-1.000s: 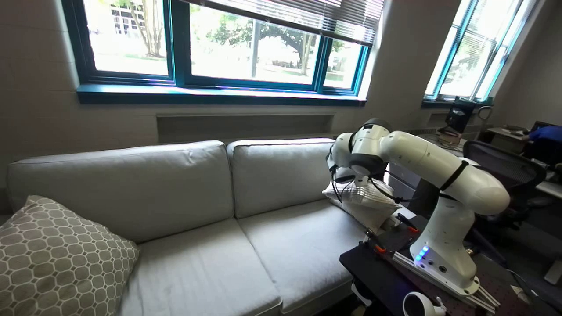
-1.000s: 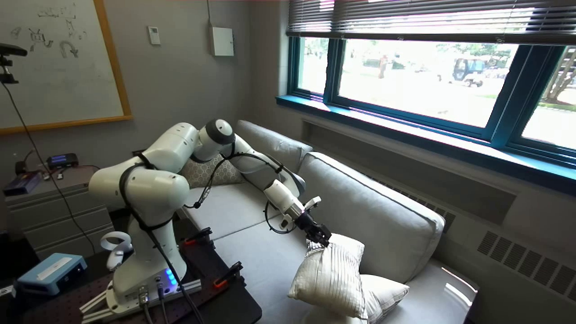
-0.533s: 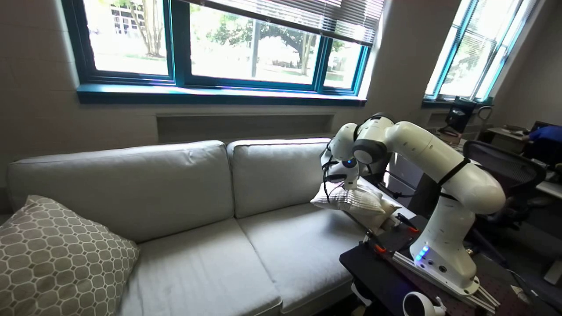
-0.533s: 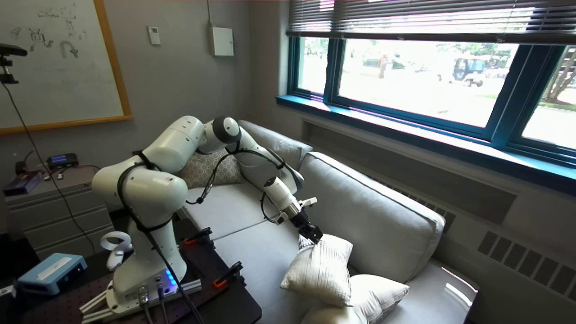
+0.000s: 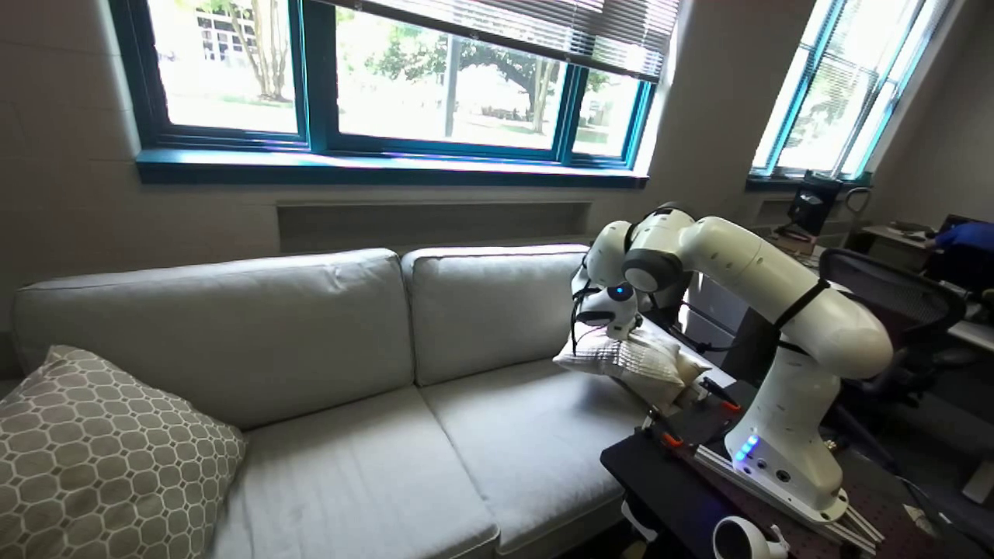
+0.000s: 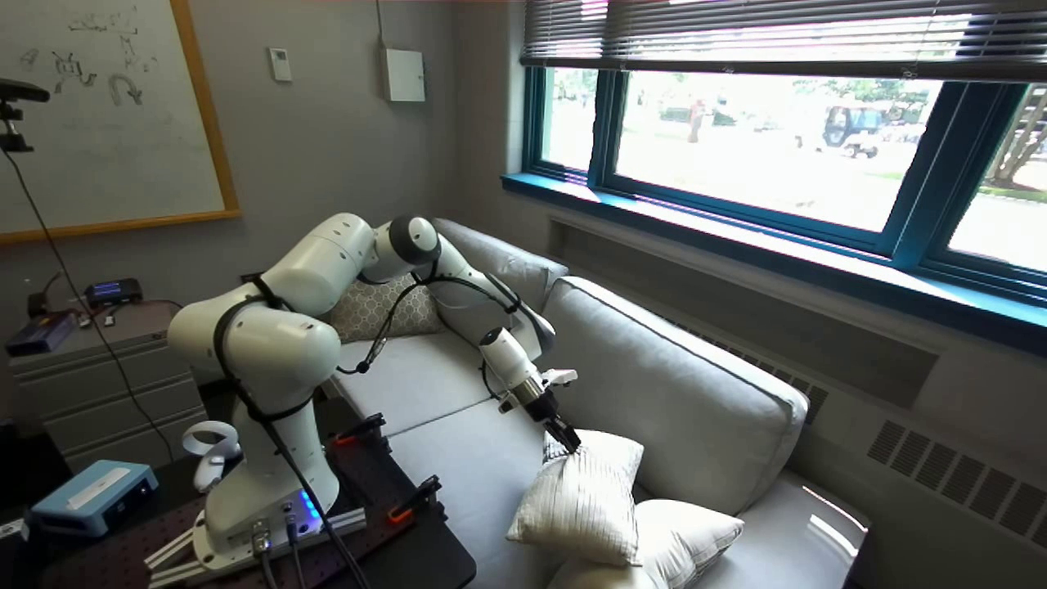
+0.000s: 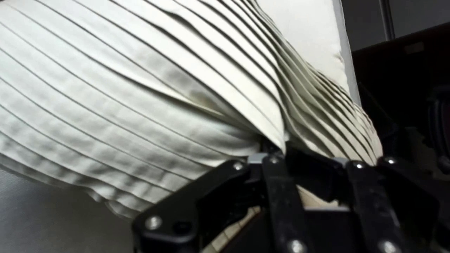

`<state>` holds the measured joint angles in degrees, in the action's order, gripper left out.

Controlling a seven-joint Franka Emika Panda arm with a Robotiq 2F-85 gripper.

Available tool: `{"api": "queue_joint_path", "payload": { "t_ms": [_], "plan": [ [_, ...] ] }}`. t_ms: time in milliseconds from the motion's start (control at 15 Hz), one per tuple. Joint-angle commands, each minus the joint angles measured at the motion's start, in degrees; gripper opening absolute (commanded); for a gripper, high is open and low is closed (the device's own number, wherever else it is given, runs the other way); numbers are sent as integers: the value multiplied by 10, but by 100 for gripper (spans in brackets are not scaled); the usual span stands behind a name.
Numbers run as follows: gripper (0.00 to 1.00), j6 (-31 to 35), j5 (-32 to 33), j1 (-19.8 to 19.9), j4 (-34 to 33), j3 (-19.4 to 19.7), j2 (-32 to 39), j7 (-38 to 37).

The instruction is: Place the striped pillows against the right armrest

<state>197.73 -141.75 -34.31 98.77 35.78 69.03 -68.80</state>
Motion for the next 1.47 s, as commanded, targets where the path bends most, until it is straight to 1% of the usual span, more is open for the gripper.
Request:
{"api": "queue_joint_path", "payload": {
  "t_ms": [0, 133, 467, 533, 667, 933, 1067, 1200, 1400],
  "plan": [
    [2, 12, -16, 20, -3, 0, -15, -61],
    [2, 13, -13, 43, -5, -16, -30, -88],
    [2, 14, -5, 121, -38, -93, -73, -129],
    [2, 14, -8, 131, -44, -104, -78, -139],
    [2, 14, -18, 134, -57, -108, -82, -174],
    [2, 10, -34, 97, -60, -66, -80, -275],
    [2, 11, -34, 68, -52, -36, -74, -324],
    [2, 7, -29, 41, -32, -5, -68, -366],
    [2, 6, -22, 6, 4, 38, -58, -410]
  ]
}}
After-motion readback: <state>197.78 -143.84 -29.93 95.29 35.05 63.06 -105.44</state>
